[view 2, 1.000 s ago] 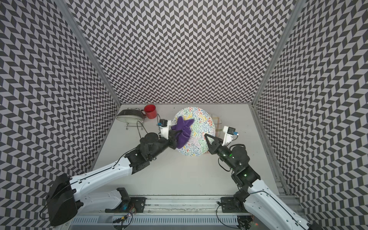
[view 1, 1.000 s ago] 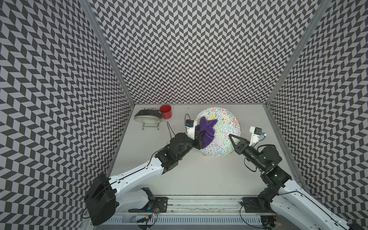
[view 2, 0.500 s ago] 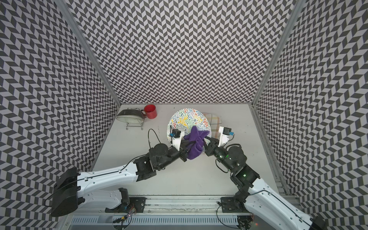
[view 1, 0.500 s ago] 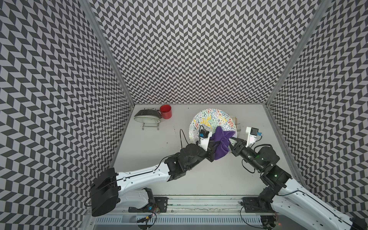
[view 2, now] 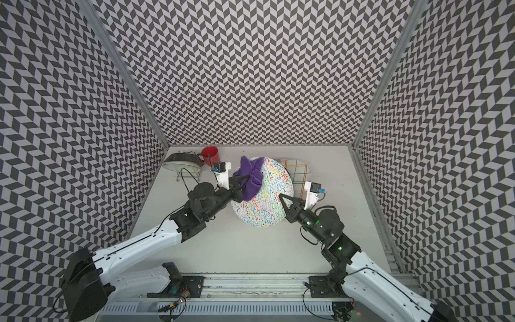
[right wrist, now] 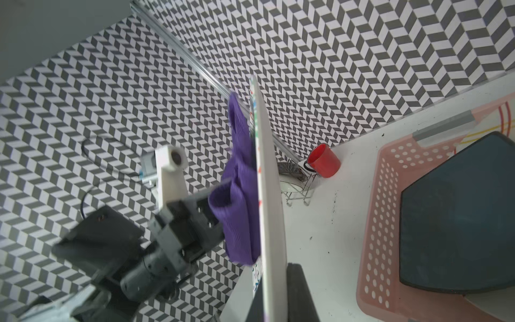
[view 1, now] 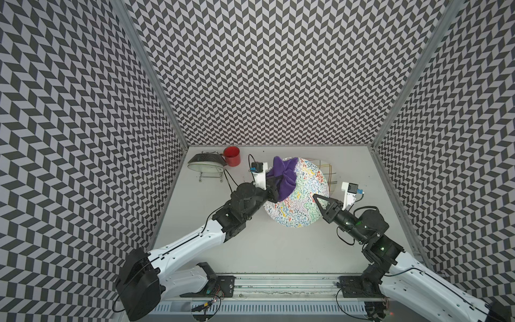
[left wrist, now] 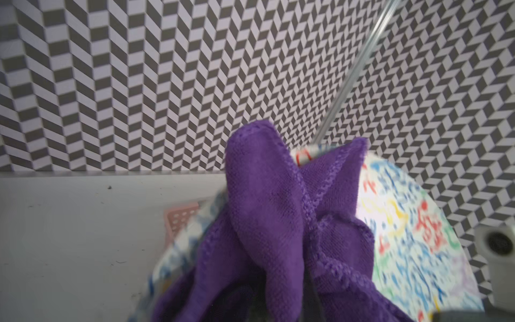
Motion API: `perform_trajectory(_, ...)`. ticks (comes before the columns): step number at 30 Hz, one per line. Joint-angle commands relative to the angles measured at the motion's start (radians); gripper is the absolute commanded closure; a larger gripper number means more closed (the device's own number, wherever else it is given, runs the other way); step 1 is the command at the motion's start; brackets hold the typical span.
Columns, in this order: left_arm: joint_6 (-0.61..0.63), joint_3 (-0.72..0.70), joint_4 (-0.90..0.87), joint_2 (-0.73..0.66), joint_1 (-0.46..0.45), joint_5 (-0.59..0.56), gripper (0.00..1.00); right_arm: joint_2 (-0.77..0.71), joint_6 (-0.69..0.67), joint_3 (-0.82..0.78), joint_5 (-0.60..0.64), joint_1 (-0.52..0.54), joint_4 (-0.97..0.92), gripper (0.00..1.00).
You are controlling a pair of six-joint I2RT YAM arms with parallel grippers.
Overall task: Wipe the wet plate dry
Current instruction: Wipe the plate with towel.
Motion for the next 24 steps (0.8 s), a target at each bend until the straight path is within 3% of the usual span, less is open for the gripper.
perform_trajectory(1, -0.078, -0.084, 0.007, -0.101, 0.043, 0.075, 1.0, -0.036, 0.129, 0.125, -0.163, -0.134, 0.282, 1.0)
perform_trajectory(3, -0.215, -0.124, 0.055, -0.171, 0.166, 0.245, 1.0, -0.04, 0.208, 0.134, -0.234, -0.211, 0.331, 1.0)
perform_trajectory(6, -0.473, -0.189, 0.263, -0.245, 0.344, 0.488, 1.0, -0.04, 0.349, 0.096, -0.331, -0.268, 0.505, 1.0)
perform_trajectory(9, -0.772, -0.239, 0.559, -0.231, 0.424, 0.648, 1.0, 0.0, 0.443, 0.054, -0.43, -0.268, 0.673, 1.0)
perform_trajectory(12, -1.002, -0.234, 0.914, -0.142, 0.412, 0.707, 1.0, 0.076, 0.47, 0.049, -0.536, -0.268, 0.726, 1.0)
perform_trajectory(15, -1.13, -0.199, 1.118, -0.078, 0.369, 0.705, 1.0, 0.121, 0.513, 0.01, -0.559, -0.263, 0.772, 1.0)
perform_trajectory(20, -1.204, -0.135, 1.269, -0.02, 0.241, 0.663, 1.0, 0.192, 0.522, -0.018, -0.562, -0.194, 0.879, 1.0)
perform_trajectory(24, -1.165, -0.127, 1.302, 0.021, 0.089, 0.611, 1.0, 0.259, 0.46, 0.05, -0.507, -0.112, 0.864, 1.0)
